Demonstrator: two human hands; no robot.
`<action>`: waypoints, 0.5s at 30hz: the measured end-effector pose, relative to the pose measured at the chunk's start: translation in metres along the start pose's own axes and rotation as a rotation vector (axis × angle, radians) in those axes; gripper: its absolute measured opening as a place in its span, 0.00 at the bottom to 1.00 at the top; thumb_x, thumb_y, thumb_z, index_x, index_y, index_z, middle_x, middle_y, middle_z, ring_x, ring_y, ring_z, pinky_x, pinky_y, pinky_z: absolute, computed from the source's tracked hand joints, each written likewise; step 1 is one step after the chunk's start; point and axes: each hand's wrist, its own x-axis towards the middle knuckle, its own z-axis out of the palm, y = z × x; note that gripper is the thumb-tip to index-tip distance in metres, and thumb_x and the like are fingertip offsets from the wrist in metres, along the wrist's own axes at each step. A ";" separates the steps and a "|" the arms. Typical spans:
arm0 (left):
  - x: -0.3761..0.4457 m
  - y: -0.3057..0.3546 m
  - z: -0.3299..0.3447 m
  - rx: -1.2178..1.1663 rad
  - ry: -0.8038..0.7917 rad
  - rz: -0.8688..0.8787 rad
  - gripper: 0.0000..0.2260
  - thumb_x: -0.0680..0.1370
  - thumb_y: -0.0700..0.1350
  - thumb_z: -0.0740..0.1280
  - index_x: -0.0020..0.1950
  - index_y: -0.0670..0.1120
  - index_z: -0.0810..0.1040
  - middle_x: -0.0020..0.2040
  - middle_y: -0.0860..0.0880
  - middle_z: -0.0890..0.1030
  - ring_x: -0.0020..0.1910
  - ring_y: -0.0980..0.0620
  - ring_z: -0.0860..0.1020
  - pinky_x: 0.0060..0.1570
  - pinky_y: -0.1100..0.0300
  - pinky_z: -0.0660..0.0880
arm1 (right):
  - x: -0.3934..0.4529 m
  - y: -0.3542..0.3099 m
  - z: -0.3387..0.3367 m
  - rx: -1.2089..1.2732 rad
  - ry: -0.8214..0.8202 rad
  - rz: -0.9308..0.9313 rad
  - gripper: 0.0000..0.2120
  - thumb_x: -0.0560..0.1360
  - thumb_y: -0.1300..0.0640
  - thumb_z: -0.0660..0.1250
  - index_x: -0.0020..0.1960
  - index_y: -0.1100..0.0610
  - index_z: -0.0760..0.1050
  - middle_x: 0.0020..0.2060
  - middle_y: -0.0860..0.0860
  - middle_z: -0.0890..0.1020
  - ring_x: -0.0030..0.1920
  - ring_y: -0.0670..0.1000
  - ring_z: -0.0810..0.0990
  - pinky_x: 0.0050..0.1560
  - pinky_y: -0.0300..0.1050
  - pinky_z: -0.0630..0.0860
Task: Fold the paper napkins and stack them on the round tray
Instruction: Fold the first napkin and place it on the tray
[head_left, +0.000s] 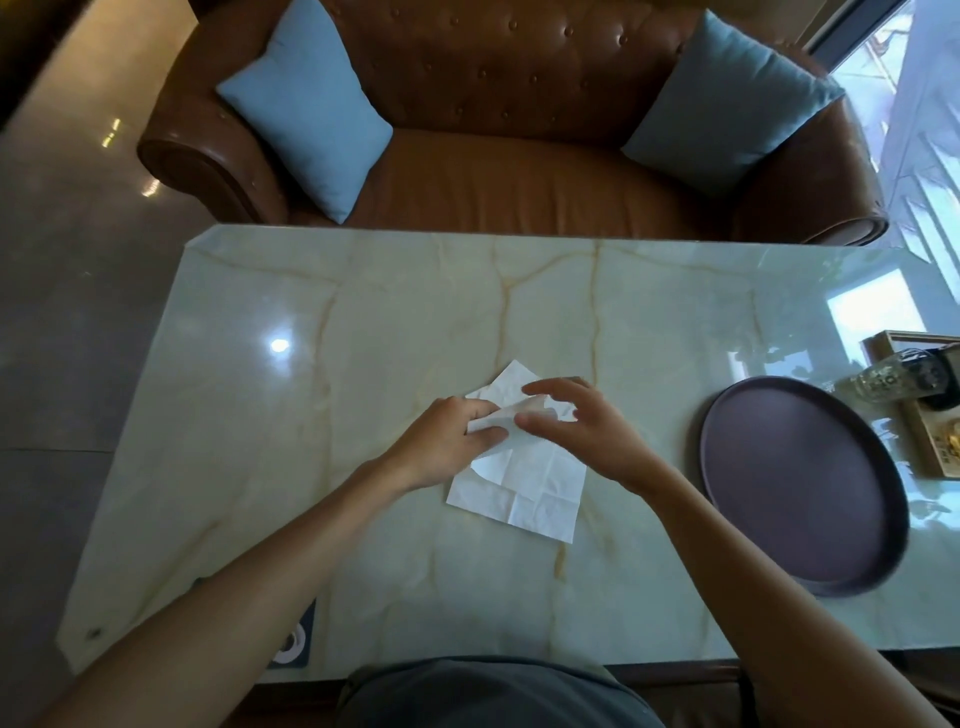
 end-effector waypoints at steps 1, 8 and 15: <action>0.000 0.000 -0.002 -0.012 -0.024 0.009 0.06 0.80 0.52 0.68 0.49 0.54 0.84 0.39 0.48 0.81 0.33 0.55 0.73 0.36 0.57 0.68 | 0.001 -0.002 -0.001 -0.021 -0.062 -0.027 0.19 0.72 0.42 0.76 0.62 0.42 0.80 0.58 0.41 0.80 0.60 0.40 0.77 0.57 0.31 0.71; -0.001 -0.005 -0.018 -0.045 -0.042 0.015 0.08 0.80 0.55 0.67 0.56 0.56 0.83 0.37 0.59 0.82 0.29 0.60 0.73 0.35 0.63 0.69 | 0.013 -0.015 0.003 -0.172 -0.114 -0.101 0.04 0.77 0.54 0.72 0.47 0.54 0.83 0.42 0.53 0.85 0.45 0.57 0.82 0.48 0.57 0.78; -0.009 -0.010 -0.026 -0.097 -0.037 0.045 0.09 0.82 0.49 0.66 0.48 0.51 0.84 0.35 0.64 0.80 0.30 0.66 0.73 0.33 0.72 0.67 | 0.014 -0.023 0.015 -0.200 -0.123 -0.061 0.07 0.78 0.52 0.71 0.44 0.53 0.84 0.40 0.48 0.86 0.43 0.51 0.83 0.46 0.51 0.78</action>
